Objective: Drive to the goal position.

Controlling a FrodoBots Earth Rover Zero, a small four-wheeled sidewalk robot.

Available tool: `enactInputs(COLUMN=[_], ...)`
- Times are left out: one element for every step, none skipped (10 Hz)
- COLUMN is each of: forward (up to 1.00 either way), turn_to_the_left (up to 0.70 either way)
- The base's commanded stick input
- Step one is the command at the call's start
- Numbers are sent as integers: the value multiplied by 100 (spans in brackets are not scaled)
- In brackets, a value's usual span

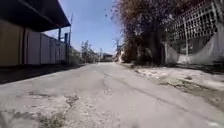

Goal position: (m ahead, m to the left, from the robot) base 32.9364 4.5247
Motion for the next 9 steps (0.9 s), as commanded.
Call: enactInputs(forward=[85,85,85,85,85,85,85,85,85], turn_to_the_left=[-3,-2,0,-3,-3,-4,-5,-5,-4])
